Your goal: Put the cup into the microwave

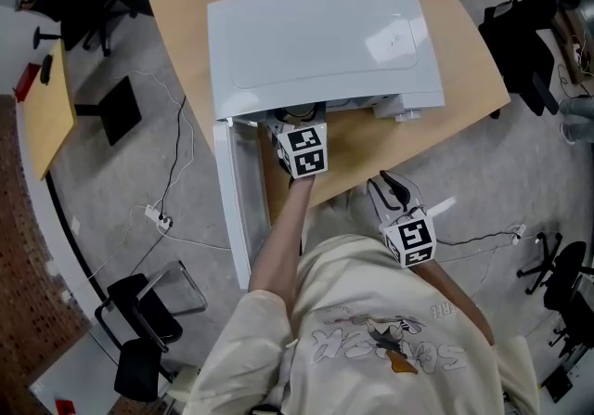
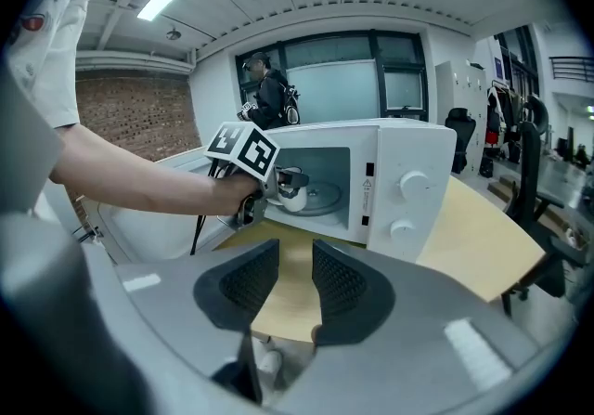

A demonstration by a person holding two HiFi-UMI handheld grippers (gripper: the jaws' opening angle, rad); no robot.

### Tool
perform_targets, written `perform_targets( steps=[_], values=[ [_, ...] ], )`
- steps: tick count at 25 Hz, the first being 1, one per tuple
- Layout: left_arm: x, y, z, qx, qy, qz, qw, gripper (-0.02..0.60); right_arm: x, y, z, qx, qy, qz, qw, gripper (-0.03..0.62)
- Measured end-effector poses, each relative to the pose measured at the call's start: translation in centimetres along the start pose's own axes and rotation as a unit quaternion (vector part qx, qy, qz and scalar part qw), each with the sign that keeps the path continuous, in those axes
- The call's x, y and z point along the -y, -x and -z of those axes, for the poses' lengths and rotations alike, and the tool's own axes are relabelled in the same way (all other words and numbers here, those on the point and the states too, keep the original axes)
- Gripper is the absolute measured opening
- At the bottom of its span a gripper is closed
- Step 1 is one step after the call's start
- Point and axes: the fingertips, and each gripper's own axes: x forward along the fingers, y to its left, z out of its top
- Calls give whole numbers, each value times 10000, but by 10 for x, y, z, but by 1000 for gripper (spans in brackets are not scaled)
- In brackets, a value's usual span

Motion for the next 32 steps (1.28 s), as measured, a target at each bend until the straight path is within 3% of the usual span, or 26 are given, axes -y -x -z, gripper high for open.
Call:
perform_targets(
  steps=[16,21,32],
  values=[
    [0,-27,-17,207,-298,-56,9993,393,6,6,8,-102,-88,169,9998,120],
    [4,-22,-37,508,-410,-58,9978,371,6,6,7,-85,-79,172,9998,120],
    [4,-10,-42,554,-348,-99,9978,360,6,7,3,33,-39,100,9999,120]
  ],
)
